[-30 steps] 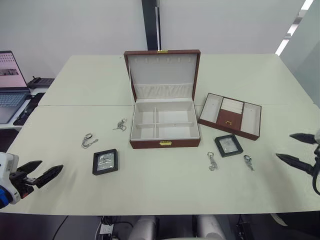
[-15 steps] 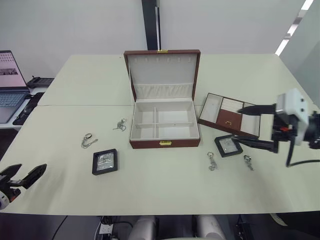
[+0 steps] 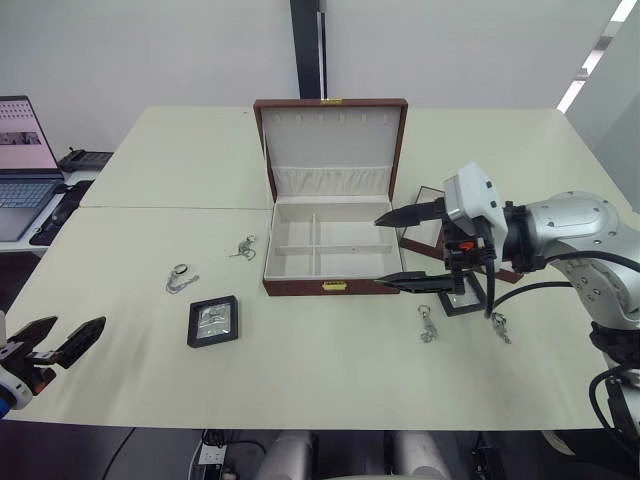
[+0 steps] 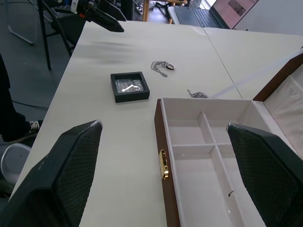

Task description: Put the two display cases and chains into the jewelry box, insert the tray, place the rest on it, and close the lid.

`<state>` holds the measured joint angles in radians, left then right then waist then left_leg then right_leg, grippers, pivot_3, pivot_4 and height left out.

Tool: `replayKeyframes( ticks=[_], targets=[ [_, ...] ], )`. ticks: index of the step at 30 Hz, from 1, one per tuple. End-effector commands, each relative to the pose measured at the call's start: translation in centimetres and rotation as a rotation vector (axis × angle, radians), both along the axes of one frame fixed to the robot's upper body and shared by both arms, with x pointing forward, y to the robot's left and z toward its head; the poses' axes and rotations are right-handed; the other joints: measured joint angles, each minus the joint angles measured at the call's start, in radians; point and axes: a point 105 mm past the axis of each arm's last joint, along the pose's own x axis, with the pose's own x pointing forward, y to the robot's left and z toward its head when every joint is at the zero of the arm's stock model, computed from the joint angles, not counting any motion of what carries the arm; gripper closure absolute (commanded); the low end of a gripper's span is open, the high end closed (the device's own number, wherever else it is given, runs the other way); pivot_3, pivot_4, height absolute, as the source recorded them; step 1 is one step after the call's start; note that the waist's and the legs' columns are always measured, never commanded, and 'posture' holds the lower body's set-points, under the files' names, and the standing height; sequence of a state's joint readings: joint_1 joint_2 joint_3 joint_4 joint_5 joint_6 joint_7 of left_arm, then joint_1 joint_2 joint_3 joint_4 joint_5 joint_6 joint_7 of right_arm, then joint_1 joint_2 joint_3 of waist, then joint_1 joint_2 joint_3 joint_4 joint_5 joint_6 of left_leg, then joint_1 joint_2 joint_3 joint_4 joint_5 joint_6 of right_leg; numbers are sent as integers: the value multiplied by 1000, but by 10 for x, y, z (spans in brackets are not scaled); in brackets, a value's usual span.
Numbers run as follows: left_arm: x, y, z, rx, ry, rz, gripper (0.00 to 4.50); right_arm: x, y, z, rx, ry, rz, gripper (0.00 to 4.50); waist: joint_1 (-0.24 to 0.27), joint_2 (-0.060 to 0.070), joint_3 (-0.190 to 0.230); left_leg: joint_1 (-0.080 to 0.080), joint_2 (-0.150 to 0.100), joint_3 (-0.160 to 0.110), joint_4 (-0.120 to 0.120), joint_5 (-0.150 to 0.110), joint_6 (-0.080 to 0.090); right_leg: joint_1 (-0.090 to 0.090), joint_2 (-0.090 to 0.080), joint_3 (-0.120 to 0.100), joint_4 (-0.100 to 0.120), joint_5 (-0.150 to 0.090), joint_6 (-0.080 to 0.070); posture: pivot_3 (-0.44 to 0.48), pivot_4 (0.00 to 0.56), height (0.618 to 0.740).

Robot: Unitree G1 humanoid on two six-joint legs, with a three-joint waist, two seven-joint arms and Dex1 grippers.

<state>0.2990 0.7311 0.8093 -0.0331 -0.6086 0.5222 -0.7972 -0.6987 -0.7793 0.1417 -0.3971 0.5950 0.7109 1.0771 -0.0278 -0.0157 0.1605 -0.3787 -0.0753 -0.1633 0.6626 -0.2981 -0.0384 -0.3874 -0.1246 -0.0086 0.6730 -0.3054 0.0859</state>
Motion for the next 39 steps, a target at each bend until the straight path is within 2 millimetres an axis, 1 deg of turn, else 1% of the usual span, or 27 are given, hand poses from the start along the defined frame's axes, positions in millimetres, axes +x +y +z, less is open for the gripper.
replayKeyframes(
  ticks=[1,5,7,8,13,16,22,25,29,32,39],
  targets=[
    [14,-14,10,20,-26,-43,0,1,4,7,2,-59,-7,29,1,0,0,0,0,0,0,0,0,0,0,0,0,0,0,0,150,740],
    [38,-30,8,24,-48,-32,0,2,6,4,3,-62,-10,29,2,0,0,0,0,0,0,0,0,0,0,0,0,0,0,0,150,740],
    [48,-36,-2,-8,-6,-18,0,1,8,3,4,-61,-10,29,0,0,0,0,0,0,0,0,0,0,0,0,0,0,0,0,150,740],
    [55,-38,-3,-18,-10,-5,0,1,9,2,5,-61,-11,29,0,0,0,0,0,0,0,0,0,0,0,0,1,0,0,0,150,740],
    [78,-39,-12,42,35,26,0,1,12,0,7,-61,-11,29,-5,0,0,0,0,0,0,0,0,-1,1,0,1,0,0,0,150,740],
    [93,-40,-16,37,44,1,0,0,14,-1,10,-61,-10,29,-4,0,0,0,0,0,0,0,0,-1,1,0,2,0,0,0,150,740],
    [109,-42,-27,75,113,-80,0,0,18,-2,13,-60,-8,29,-4,-1,0,0,-1,0,0,0,0,-2,1,0,2,0,0,0,150,740],
    [117,-37,-31,106,134,-71,0,0,18,-3,12,-60,-8,29,-3,-1,0,0,-1,0,0,0,0,-2,0,0,2,0,0,0,150,740],
    [119,-38,-36,110,157,-91,0,-1,19,-2,12,-62,-9,29,-4,0,0,0,-1,0,1,0,0,-2,0,0,3,0,0,0,150,740],
    [117,-38,-39,113,177,-101,621,-2,18,-1,11,-65,-10,0,-4,0,0,0,-1,0,1,0,0,-2,0,0,3,0,0,0,150,740],
    [107,-35,-42,95,208,-110,2712,-2,19,1,12,-74,-12,0,-4,0,0,0,-1,0,1,0,0,-2,0,1,4,0,0,0,150,740]
  ],
)
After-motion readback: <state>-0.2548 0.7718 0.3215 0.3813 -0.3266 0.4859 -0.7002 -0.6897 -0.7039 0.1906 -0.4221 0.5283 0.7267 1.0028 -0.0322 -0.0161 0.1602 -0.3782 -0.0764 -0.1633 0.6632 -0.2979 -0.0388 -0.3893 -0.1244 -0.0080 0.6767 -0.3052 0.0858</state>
